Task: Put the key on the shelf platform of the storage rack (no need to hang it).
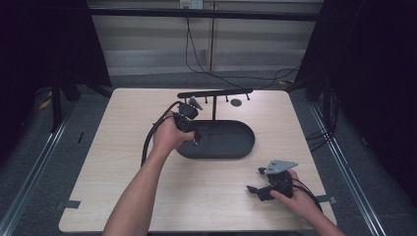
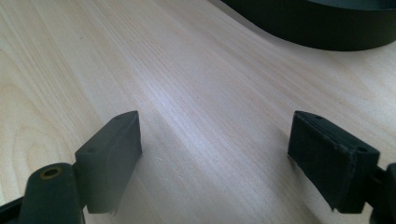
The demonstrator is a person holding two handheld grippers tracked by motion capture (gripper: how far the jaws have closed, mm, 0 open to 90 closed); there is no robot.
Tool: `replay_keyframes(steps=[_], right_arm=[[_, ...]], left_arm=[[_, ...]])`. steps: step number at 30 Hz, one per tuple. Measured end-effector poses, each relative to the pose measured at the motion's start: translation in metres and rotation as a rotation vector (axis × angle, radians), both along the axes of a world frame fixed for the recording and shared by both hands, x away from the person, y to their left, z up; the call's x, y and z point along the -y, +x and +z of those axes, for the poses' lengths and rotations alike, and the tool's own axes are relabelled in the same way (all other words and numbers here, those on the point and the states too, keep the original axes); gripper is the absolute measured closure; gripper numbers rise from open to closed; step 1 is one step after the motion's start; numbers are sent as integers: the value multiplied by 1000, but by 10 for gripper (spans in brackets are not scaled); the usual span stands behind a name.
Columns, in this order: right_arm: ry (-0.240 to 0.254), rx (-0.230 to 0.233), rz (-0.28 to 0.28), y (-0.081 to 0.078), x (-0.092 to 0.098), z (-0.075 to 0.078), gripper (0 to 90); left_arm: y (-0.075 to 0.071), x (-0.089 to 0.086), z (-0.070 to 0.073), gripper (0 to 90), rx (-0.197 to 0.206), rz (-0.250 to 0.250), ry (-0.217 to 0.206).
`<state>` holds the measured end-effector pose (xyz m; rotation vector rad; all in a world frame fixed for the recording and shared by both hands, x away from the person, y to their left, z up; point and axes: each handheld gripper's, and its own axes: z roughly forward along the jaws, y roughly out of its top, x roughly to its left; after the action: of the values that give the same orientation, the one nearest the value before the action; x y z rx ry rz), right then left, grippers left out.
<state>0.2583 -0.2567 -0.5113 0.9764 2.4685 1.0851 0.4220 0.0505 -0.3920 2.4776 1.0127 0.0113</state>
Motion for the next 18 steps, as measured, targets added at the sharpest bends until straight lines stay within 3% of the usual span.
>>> replay_keyframes(steps=[18], right_arm=[[0, -1, 0, 0, 0, 0, 170]], left_arm=[[6, 9, -20, 644, 15, 21, 8]])
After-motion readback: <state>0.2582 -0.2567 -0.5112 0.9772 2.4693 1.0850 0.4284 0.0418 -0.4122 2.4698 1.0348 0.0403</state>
